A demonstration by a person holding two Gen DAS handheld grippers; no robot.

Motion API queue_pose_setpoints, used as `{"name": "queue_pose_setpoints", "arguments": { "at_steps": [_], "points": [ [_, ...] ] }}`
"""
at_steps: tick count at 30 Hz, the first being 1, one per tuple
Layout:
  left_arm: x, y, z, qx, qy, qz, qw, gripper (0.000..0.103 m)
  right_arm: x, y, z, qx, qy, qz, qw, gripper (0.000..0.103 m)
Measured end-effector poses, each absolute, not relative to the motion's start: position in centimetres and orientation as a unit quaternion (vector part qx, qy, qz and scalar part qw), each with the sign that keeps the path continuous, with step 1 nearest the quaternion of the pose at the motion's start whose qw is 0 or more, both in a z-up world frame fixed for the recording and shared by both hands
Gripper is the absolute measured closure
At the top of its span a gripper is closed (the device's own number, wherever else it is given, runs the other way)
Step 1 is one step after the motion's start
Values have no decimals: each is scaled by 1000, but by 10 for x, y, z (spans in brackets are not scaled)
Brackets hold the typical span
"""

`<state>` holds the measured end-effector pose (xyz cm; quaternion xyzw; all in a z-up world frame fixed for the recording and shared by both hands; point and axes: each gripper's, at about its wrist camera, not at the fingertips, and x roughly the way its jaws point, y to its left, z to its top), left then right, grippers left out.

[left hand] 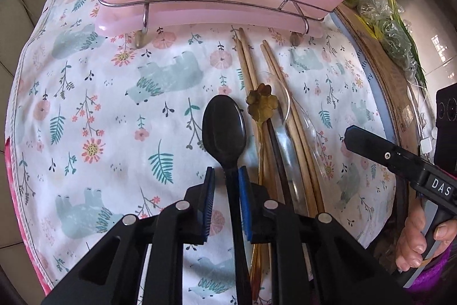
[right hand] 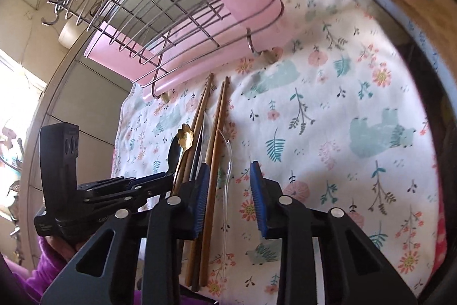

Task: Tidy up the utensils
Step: 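Lower the left tool onto the black spoon and close on it, then lift the black spoon upward with the left tool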

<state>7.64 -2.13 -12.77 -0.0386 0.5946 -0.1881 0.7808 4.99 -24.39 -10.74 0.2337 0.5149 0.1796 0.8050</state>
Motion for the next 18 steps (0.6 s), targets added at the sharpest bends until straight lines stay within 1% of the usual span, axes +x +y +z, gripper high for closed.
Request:
{"name": "queue_pose_setpoints", "arguments": {
  "at_steps": [7,8,9,11,15,16,18],
  "points": [
    [72,-8,-111,-41,566,-178,804,95,66,-222,-120,194,547,170,797,74],
    [72,-5,-108,-41,562,-175,807,95,68,-220,-123,187,551,165,797,75],
    [71,-2,-105,-40,559,-172,810,95,70,-218,-126,183,555,163,795,78],
    [70,3,-101,-38,556,-167,813,95,74,-214,-134,179,564,157,791,90],
    [70,12,-95,-45,553,-161,816,95,75,-209,-134,164,557,152,800,96],
    [70,14,-93,-48,550,-161,818,95,75,-210,-135,164,555,151,802,99],
    [67,19,-87,-54,541,-164,823,95,72,-214,-132,167,547,146,807,100]
  ]
}}
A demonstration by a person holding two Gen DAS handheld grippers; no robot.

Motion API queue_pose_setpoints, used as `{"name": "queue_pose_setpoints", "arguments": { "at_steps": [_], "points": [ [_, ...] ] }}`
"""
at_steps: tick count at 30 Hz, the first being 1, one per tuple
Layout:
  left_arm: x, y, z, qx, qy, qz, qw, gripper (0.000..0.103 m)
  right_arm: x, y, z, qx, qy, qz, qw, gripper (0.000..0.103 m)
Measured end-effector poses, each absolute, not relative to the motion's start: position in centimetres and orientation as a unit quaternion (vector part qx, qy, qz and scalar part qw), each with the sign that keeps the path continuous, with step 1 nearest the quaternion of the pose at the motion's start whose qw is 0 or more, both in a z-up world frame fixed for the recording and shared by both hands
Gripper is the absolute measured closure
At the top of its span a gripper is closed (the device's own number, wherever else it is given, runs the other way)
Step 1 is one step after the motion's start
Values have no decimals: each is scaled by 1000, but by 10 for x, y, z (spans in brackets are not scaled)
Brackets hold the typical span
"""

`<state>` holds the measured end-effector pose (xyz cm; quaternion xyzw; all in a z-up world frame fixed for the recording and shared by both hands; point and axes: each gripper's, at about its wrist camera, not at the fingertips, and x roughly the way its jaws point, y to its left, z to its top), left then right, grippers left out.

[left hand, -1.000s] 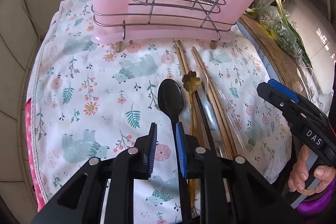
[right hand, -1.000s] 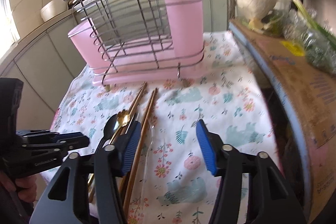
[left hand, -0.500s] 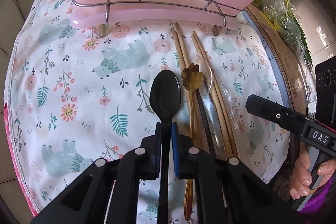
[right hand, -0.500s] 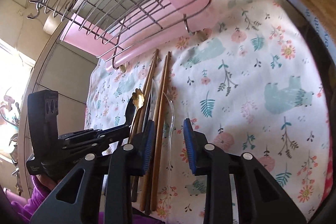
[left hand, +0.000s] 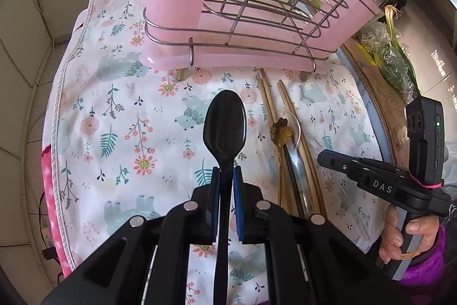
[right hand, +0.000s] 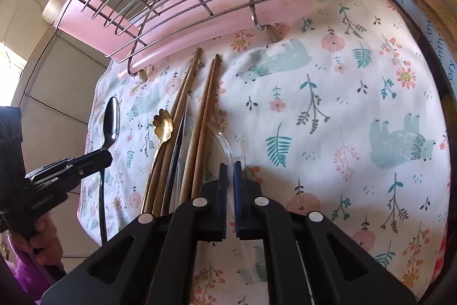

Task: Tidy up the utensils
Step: 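Lift the black spoon upward with the left tool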

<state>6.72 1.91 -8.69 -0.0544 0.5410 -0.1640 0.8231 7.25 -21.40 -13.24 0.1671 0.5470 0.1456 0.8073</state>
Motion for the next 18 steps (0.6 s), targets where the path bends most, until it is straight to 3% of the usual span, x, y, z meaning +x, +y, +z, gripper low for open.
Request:
{"name": "queue_pose_setpoints", "arguments": {
  "at_steps": [7,13,18],
  "points": [
    [54,31,-60,-77,491,-168,852,95,58,-242,-115,189,506,137,831,100],
    [52,33,-49,-76,481,-157,859,95,51,-257,-115,136,523,85,837,100],
    [50,41,-36,-101,459,-156,869,95,39,-271,-92,152,467,88,867,100]
  ]
}}
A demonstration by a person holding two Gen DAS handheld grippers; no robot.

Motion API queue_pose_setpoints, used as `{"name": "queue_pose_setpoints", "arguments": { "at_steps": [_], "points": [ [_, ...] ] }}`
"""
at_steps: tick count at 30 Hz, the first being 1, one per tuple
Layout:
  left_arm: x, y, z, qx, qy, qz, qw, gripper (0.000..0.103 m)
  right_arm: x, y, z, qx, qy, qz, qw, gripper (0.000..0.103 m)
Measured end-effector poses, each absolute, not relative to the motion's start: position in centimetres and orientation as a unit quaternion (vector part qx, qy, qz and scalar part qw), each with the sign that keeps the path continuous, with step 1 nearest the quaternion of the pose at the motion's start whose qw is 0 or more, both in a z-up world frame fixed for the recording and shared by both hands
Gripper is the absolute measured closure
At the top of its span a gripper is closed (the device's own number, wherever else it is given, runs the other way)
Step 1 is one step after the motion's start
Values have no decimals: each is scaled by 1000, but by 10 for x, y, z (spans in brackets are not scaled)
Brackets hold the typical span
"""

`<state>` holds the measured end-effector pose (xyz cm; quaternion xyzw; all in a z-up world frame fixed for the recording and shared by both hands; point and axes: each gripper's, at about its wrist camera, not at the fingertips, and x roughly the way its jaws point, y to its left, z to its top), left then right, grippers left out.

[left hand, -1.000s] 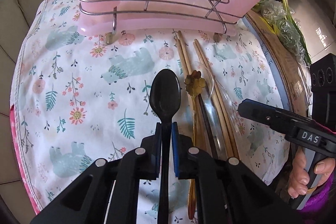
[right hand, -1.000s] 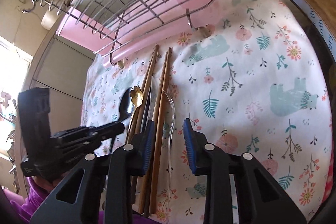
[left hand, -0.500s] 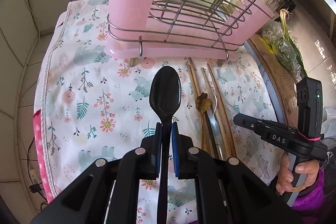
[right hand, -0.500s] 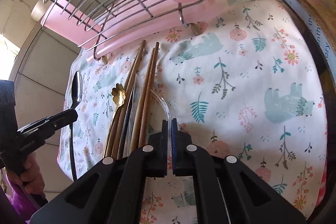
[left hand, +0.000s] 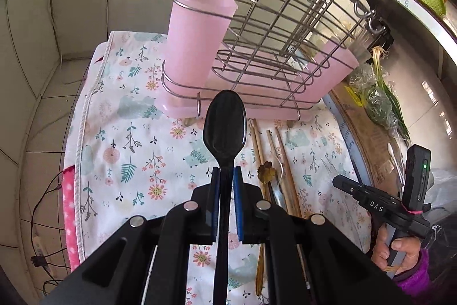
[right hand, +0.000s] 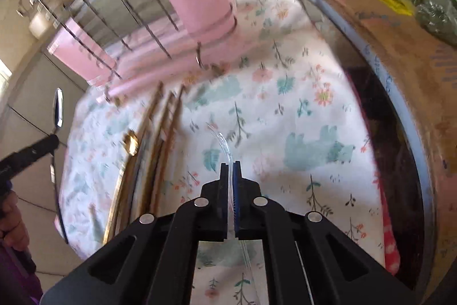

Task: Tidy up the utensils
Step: 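Lift the black spoon upward with the left tool, then move the black spoon over the pink cup and open the left tool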

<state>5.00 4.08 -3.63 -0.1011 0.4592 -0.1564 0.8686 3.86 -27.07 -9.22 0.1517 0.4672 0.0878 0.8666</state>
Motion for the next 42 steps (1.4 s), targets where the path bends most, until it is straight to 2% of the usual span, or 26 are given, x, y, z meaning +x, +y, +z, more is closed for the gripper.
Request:
{"name": "queue_pose_setpoints", "arguments": {
  "at_steps": [6,12,18,21,31,42],
  "points": [
    [47,49,1,-122,397,-164,895,95,37,-273,-34,178,359,135,906,100],
    [47,64,62,-158,295,-169,927,95,48,-282,40,222,223,196,929,100],
    [66,71,110,-189,199,-152,949,95,81,-292,98,240,98,234,937,100],
    [81,72,126,-194,160,-143,957,95,106,-297,115,248,60,242,936,100],
    [130,74,134,-167,81,-91,978,95,184,-304,101,269,33,271,924,100],
    [167,74,89,-163,87,-71,980,95,222,-300,57,276,65,260,923,100]
  ]
}}
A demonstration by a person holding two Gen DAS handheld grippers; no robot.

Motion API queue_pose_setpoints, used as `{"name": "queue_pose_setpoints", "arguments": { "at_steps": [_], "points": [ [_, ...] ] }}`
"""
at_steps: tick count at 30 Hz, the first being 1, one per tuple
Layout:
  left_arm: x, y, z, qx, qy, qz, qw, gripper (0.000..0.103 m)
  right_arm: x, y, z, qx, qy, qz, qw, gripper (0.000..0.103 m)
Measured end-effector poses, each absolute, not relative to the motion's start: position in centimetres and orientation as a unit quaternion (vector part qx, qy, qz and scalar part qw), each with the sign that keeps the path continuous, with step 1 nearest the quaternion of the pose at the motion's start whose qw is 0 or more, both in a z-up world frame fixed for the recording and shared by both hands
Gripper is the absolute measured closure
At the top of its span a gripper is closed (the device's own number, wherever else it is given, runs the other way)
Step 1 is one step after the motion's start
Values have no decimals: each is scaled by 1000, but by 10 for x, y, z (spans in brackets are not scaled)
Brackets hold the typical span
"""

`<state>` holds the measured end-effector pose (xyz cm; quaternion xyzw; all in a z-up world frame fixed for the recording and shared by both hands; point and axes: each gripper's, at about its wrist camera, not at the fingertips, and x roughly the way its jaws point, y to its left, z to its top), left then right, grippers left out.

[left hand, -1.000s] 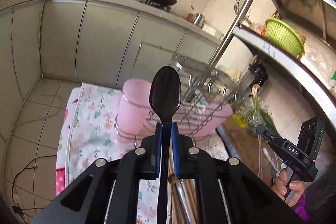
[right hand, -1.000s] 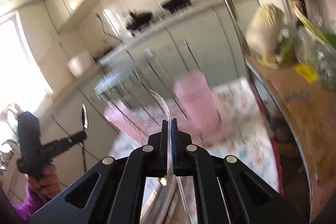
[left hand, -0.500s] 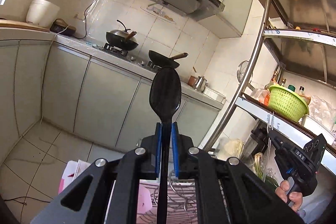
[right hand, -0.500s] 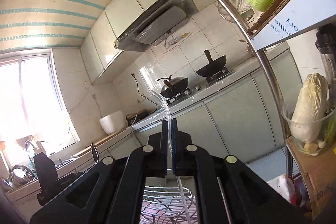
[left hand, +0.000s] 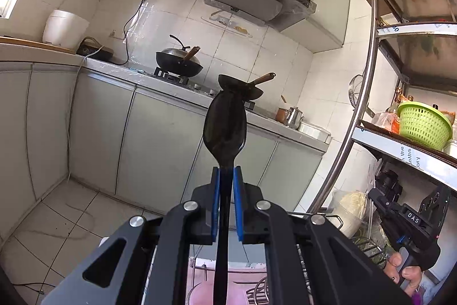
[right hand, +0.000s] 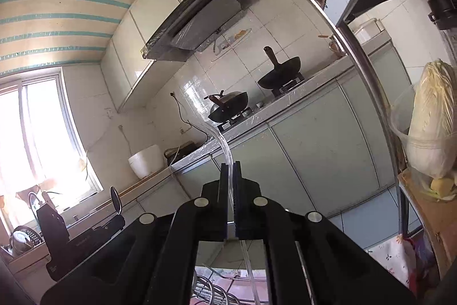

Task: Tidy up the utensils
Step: 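Move the black spoon over the pink cup and open the left tool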

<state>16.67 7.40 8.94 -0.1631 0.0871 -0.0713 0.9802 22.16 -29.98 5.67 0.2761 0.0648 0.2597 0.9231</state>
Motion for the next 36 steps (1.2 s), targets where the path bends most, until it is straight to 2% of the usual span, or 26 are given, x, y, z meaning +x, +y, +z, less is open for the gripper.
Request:
{"name": "queue_pose_setpoints", "arguments": {
  "at_steps": [11,17,25,29,31,33,35,36],
  "points": [
    [156,65,47,-146,160,-89,972,95,183,-290,30,239,154,218,934,100],
    [152,56,23,-137,226,-91,960,99,156,-288,24,208,210,165,941,100],
    [155,41,25,-118,254,-77,957,98,146,-279,18,167,271,124,940,100],
    [152,36,28,-107,259,-63,958,92,143,-276,21,152,281,119,940,99],
    [149,34,30,-97,259,-57,959,80,139,-273,22,142,288,117,940,98],
    [145,31,33,-87,258,-52,961,77,134,-272,23,135,293,118,939,89],
    [141,29,37,-80,258,-50,962,75,128,-272,25,132,291,116,941,67],
    [139,28,38,-78,257,-50,962,74,125,-272,26,131,288,115,942,64]
  ]
}}
